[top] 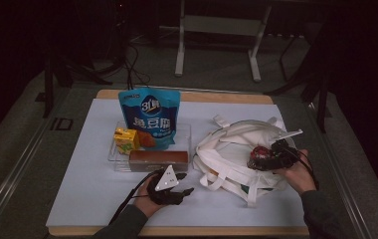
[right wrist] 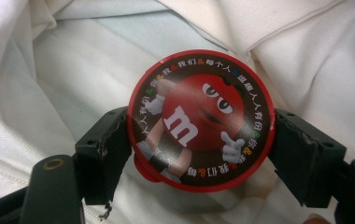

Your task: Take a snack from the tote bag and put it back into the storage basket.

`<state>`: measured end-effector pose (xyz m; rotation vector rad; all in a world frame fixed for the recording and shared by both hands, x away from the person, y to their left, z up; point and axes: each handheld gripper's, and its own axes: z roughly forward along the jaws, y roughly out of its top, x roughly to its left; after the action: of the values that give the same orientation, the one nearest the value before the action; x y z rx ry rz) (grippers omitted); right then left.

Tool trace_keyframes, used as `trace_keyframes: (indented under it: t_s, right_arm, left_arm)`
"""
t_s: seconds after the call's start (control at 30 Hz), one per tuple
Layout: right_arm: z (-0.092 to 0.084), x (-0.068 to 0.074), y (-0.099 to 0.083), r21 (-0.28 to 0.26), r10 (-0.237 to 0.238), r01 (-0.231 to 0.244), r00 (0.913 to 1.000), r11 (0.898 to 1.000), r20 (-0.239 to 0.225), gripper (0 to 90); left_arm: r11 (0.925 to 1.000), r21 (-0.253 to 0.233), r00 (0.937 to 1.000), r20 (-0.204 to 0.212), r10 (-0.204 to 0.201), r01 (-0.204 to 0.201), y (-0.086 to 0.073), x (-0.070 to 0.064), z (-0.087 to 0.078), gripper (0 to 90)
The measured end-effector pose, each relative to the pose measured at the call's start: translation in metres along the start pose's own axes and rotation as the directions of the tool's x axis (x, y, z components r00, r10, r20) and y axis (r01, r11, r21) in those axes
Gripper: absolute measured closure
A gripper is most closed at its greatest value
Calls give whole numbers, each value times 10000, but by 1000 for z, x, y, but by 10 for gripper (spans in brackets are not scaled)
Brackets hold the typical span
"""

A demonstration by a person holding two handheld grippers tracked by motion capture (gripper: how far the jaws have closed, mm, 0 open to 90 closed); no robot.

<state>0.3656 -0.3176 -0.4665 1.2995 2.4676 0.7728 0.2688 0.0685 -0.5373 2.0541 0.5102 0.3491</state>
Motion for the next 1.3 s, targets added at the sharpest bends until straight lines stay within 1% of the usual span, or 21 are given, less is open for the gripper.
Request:
trace_keyframes:
  t_s: [0.13,0.23,0.33,0.5,0.6,0.7,0.83,1.07,1.3]
  right_arm:
    - [2,-1,2,241,37,-35,10000,9997,-79,246]
    - [3,-1,4,338,-42,46,9999,9994,-113,246]
    - [4,-1,5,419,-22,27,9999,9991,-114,244]
    - [8,-2,7,594,168,-158,9997,9981,-178,243]
    - [10,-1,9,698,308,-297,9994,9971,-137,242]
    - [12,2,12,652,392,-392,9992,9971,12,247]
    - [14,6,14,591,346,-356,9992,9976,173,250]
    - [13,9,17,560,428,-433,9990,9975,101,252]
    - [11,13,19,528,258,-259,9997,9983,36,253]
  left_arm:
    - [10000,-1,10000,0,-3,3,0,0,0,438]
    - [10000,6,10000,-2,12,-12,0,0,0,438]
    - [10000,4,10000,-4,20,-20,0,0,0,438]
    - [10000,13,10000,9,8,-8,0,0,0,437]
    - [10000,12,10000,7,10,-10,0,0,0,437]
    - [10000,17,10000,8,20,-20,0,0,0,437]
    - [10000,14,10000,19,21,-21,0,0,0,437]
    - [10000,12,10000,22,22,-22,0,0,0,437]
    - [10000,16,10000,31,24,-24,0,0,0,437]
